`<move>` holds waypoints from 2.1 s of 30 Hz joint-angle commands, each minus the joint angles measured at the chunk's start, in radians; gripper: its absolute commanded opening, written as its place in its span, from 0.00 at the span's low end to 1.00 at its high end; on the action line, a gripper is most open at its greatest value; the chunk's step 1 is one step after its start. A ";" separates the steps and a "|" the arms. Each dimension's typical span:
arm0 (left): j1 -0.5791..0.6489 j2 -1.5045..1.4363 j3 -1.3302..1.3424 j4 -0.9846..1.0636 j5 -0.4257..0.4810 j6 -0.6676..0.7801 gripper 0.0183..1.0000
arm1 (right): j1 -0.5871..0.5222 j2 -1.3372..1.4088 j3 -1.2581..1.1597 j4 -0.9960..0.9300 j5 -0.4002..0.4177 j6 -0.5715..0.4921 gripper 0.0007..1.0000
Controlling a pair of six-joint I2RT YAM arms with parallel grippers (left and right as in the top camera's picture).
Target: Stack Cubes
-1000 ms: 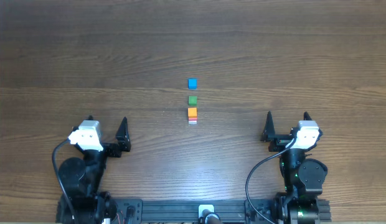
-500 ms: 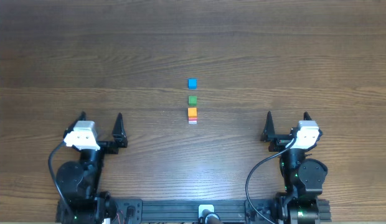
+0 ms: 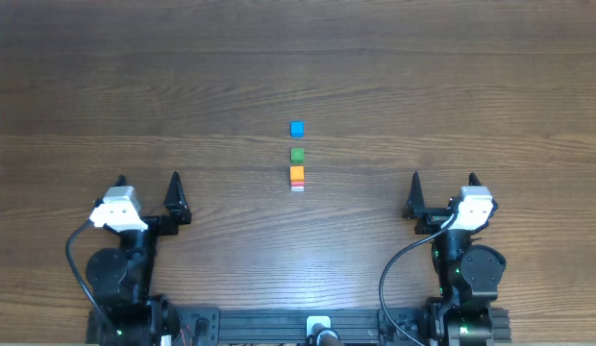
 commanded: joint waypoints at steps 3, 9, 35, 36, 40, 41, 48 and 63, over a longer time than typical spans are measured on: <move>0.003 -0.011 -0.010 0.013 0.056 -0.017 1.00 | 0.005 -0.004 -0.005 -0.002 0.009 -0.001 0.99; -0.047 -0.011 -0.011 0.013 0.026 0.011 1.00 | 0.005 -0.004 -0.005 -0.002 0.009 -0.001 0.99; -0.023 -0.011 -0.011 0.014 0.056 0.111 1.00 | 0.005 -0.004 -0.005 -0.002 0.009 -0.001 0.99; -0.023 -0.011 -0.011 0.014 0.056 0.111 1.00 | 0.005 -0.004 -0.005 -0.002 0.009 -0.001 0.99; -0.023 -0.011 -0.011 0.013 0.056 0.111 1.00 | 0.005 -0.004 -0.005 -0.002 0.009 -0.001 0.99; -0.023 -0.011 -0.011 0.013 0.056 0.111 1.00 | 0.005 -0.004 -0.005 -0.002 0.009 -0.001 0.99; -0.023 -0.011 -0.011 0.013 0.056 0.111 1.00 | 0.005 -0.004 -0.005 -0.002 0.009 0.000 0.99; -0.023 -0.011 -0.011 0.013 0.056 0.111 1.00 | 0.005 -0.004 -0.005 -0.002 0.009 -0.001 0.99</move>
